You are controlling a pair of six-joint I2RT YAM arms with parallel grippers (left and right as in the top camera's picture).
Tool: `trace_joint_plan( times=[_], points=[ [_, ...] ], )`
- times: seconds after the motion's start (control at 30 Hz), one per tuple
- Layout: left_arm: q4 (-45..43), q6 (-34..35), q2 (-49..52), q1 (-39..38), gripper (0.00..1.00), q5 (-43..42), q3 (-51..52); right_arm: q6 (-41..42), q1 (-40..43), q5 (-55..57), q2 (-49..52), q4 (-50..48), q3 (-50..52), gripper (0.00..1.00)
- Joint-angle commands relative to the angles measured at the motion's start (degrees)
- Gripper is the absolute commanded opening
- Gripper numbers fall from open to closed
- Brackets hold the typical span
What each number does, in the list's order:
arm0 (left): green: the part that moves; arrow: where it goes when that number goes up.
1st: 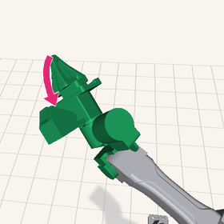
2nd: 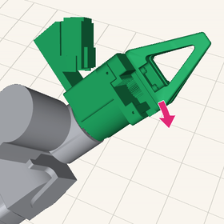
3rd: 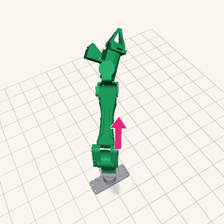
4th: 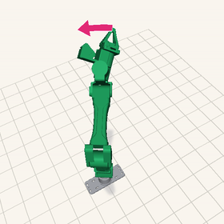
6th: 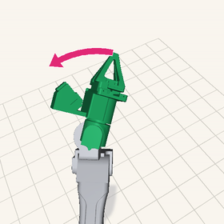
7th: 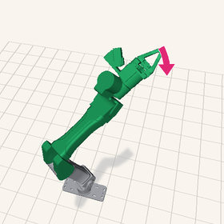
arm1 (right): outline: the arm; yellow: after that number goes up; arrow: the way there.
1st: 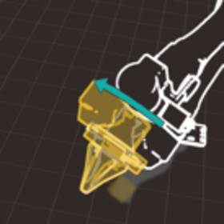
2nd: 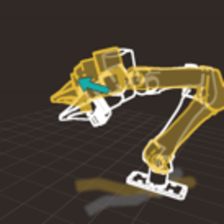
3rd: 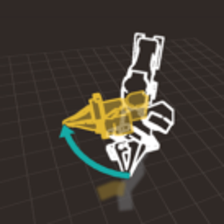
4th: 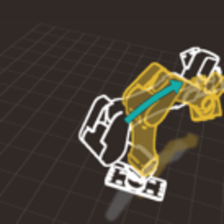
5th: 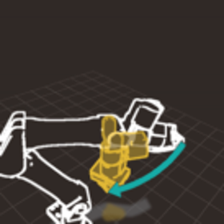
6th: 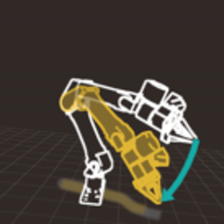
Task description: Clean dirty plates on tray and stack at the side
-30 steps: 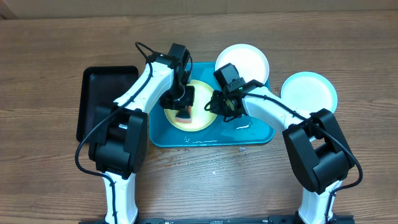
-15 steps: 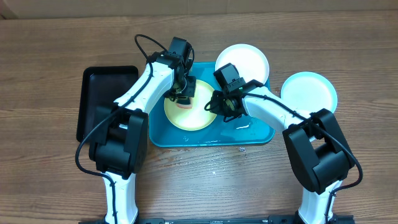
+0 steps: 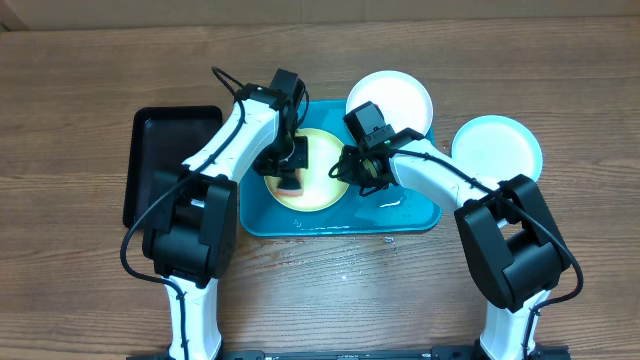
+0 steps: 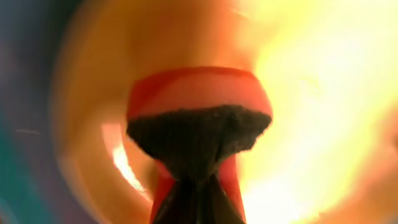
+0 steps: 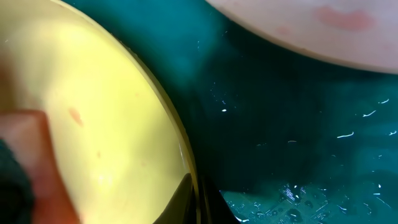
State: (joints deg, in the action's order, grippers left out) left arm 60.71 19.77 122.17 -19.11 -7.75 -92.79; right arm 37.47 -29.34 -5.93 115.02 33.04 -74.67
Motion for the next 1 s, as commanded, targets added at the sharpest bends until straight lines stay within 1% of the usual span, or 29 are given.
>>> trace_joint_plan(
  times=[0.0,0.23,0.3,0.43,0.5,0.57,0.7,0.87,0.97],
  points=[
    [-0.2,1.2,0.0,-0.2,0.05,-12.0,-0.5,0.5,0.1,1.4,0.5,0.0,-0.7,0.04],
    [-6.6,1.7,0.0,-0.2,0.04,-10.6,-0.5,0.5,0.1,1.4,0.5,0.1,-0.7,0.04],
    [-9.0,2.8,0.0,-0.2,0.04,-6.6,-0.5,0.5,0.1,1.4,0.5,0.0,-0.7,0.04],
    [-12.1,8.1,0.0,-0.2,0.04,7.5,-0.5,0.5,0.1,1.4,0.5,0.1,-0.7,0.04],
    [-13.0,8.8,0.0,-0.2,0.04,11.9,-0.5,0.5,0.1,1.4,0.5,0.1,-0.7,0.04],
    [-12.8,8.8,0.0,-0.2,0.04,14.3,-0.8,0.5,0.1,1.4,0.5,0.3,-0.7,0.04],
    [-6.1,8.6,0.0,0.1,0.04,14.6,-6.2,0.5,0.1,1.4,0.5,0.3,-0.7,0.04],
    [6.1,8.5,0.0,0.5,0.04,16.0,-20.4,0.0,0.1,1.4,0.5,0.3,-0.7,0.04],
    [12.3,6.2,0.0,0.6,0.04,16.2,-28.5,-0.4,0.1,1.2,0.5,1.1,-0.9,0.04]
  ],
)
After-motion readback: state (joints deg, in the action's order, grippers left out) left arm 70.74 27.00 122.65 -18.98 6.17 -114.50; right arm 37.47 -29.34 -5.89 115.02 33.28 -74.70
